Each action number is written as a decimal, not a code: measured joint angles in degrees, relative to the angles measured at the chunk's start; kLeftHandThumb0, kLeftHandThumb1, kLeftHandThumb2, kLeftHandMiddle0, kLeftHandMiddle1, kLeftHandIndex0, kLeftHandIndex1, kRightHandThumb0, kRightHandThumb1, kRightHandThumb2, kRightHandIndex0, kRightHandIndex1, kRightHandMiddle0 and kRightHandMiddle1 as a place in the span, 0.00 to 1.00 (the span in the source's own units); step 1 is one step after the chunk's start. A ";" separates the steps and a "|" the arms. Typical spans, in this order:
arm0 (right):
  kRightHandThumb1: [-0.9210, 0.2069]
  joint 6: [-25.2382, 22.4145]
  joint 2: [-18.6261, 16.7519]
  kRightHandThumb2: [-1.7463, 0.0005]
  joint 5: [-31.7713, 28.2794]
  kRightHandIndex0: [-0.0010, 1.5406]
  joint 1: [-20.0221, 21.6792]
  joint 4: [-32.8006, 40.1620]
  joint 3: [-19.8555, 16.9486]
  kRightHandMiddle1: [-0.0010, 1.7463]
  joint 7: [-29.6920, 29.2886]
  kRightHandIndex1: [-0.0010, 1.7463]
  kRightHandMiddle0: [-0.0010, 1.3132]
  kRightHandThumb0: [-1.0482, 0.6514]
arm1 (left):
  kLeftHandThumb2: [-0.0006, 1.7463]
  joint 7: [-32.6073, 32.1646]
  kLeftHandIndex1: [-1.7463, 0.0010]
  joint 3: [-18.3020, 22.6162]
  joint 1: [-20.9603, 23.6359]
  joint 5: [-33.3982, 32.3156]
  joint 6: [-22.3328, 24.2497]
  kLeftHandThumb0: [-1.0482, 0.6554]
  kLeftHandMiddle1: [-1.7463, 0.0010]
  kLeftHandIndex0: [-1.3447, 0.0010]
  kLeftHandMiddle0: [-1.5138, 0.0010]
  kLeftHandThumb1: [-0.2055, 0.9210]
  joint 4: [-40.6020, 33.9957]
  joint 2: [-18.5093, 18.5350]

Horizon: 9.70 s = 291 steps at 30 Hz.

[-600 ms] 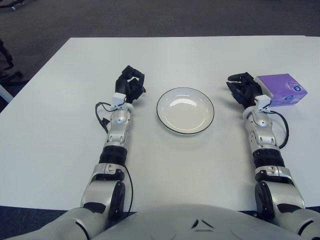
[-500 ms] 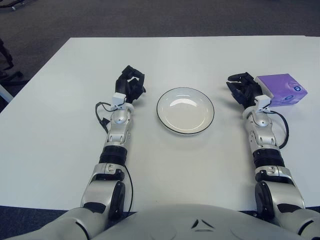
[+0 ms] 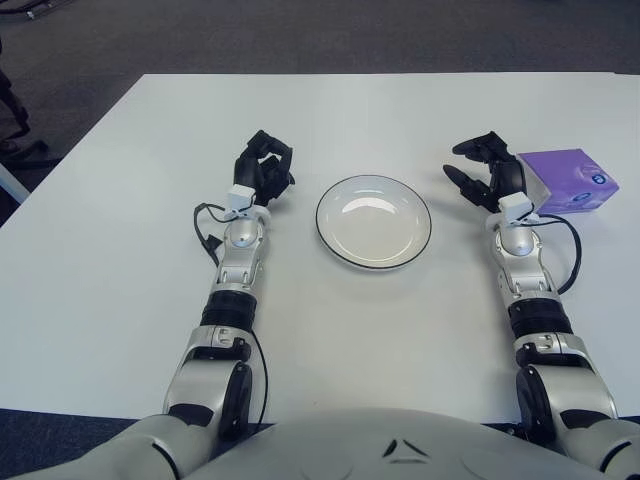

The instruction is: Put the tissue paper into the plate.

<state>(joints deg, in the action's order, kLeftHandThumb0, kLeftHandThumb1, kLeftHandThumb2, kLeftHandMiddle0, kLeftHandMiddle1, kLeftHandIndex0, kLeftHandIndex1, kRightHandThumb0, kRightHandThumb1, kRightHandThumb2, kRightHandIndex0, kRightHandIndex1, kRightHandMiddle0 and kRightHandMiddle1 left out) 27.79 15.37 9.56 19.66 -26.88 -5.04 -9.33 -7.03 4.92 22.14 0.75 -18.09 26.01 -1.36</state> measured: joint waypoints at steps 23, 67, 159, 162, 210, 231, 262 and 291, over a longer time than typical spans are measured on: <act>0.00 -1.70 20.10 0.72 38.03 0.36 -15.07 22.48 3.67 0.14 -10.57 0.01 0.28 0.18 | 0.22 0.00 0.00 0.21 0.59 0.02 -0.24 0.41 0.00 0.52 0.42 1.00 1.03 0.50; 0.00 -2.70 30.00 0.70 34.03 0.30 -31.56 32.77 -17.76 0.09 -6.94 0.00 0.29 0.10 | 0.22 0.26 0.00 0.55 0.56 -0.41 -0.19 0.41 0.00 0.52 0.42 1.00 2.62 1.61; 0.00 3.04 39.38 0.71 20.81 0.14 12.36 -20.29 12.91 0.00 21.55 0.00 0.16 0.06 | 0.22 0.34 0.00 -0.30 -0.17 -0.05 0.51 0.41 0.00 0.52 0.42 1.00 0.66 1.92; 0.00 3.07 39.34 0.71 20.56 0.13 12.97 -21.12 13.50 0.00 21.96 0.00 0.16 0.06 | 0.22 0.34 0.00 -0.17 -0.20 -0.08 0.51 0.41 0.00 0.52 0.42 1.00 0.66 1.92; 0.54 16.80 32.78 0.24 23.69 0.36 14.20 -35.17 18.86 0.98 -18.91 1.00 0.36 0.62 | 0.20 0.34 0.00 0.72 -0.20 -0.42 1.04 0.41 0.00 0.54 0.42 1.00 0.77 1.77; 0.50 11.60 28.67 0.30 22.12 0.35 10.69 -17.73 14.84 0.91 -14.99 1.00 0.38 0.62 | 0.20 0.34 0.00 0.95 -0.16 -0.42 1.04 0.41 0.00 0.53 0.41 1.00 1.01 1.82; 0.54 5.85 15.53 0.27 11.39 0.38 14.10 9.78 13.72 0.90 10.22 1.00 0.40 0.62 | 0.20 0.35 0.00 1.10 0.20 -0.42 1.02 0.41 0.00 0.53 0.41 1.00 1.55 1.70; 0.55 12.11 10.81 0.26 9.00 0.38 15.28 9.14 19.10 0.93 26.03 1.00 0.38 0.62 | 0.20 0.33 0.00 0.77 0.30 -0.31 1.02 0.41 0.00 0.53 0.41 1.00 1.07 1.22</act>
<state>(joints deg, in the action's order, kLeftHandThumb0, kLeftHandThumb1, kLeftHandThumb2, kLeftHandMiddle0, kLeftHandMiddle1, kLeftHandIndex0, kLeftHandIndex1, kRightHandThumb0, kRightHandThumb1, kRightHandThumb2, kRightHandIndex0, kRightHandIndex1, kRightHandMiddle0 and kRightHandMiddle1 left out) 39.90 26.18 18.56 34.93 -17.73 14.06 16.70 -6.70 5.69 22.44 0.44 -17.07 27.09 -0.14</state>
